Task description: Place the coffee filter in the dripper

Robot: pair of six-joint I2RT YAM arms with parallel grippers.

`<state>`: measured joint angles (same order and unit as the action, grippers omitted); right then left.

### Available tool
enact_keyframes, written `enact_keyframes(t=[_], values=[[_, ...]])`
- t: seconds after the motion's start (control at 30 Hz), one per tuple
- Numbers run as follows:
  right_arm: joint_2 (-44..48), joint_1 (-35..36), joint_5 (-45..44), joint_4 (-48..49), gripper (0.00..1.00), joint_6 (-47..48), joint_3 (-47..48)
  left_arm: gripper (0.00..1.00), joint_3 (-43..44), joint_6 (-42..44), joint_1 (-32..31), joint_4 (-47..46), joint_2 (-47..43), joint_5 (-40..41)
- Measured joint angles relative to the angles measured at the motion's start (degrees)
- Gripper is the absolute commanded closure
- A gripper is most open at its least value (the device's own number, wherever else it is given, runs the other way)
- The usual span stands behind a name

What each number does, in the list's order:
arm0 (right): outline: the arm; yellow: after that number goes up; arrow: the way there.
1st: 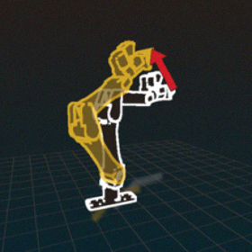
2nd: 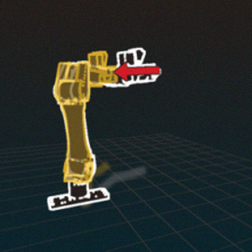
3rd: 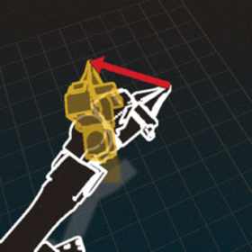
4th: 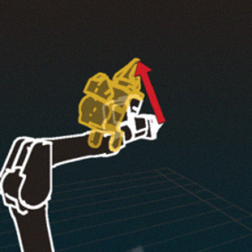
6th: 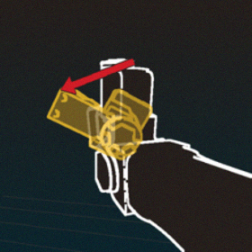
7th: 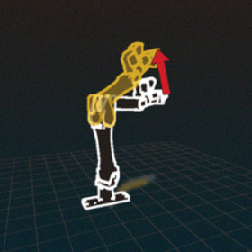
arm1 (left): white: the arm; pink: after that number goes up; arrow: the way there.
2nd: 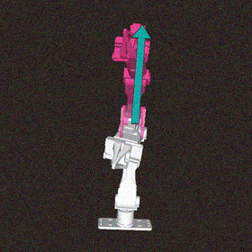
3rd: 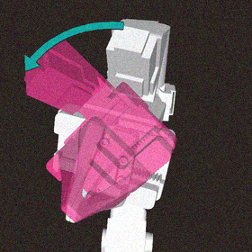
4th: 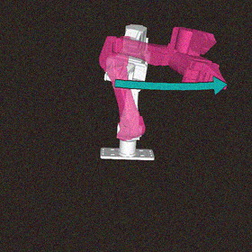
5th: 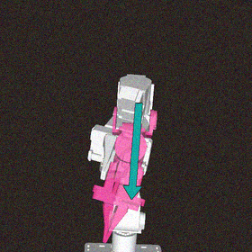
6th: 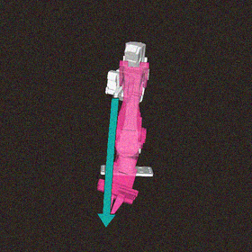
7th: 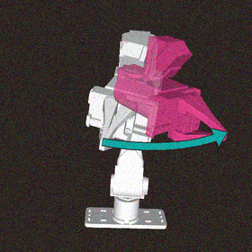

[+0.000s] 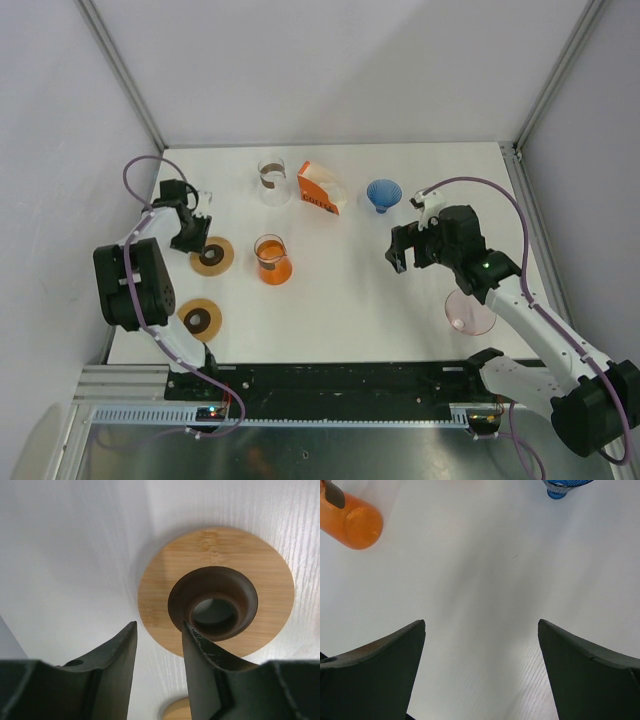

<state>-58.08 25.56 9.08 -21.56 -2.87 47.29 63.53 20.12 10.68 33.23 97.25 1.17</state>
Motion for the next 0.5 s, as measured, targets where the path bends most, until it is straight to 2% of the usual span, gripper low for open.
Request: enact_keyframes(t=[0.5], values=[[-1.0, 0.0, 0.0, -0.1, 0.01, 0.0, 0.0, 0.59, 0.8, -0.7, 0.1, -1.0, 0.6, -5.6]])
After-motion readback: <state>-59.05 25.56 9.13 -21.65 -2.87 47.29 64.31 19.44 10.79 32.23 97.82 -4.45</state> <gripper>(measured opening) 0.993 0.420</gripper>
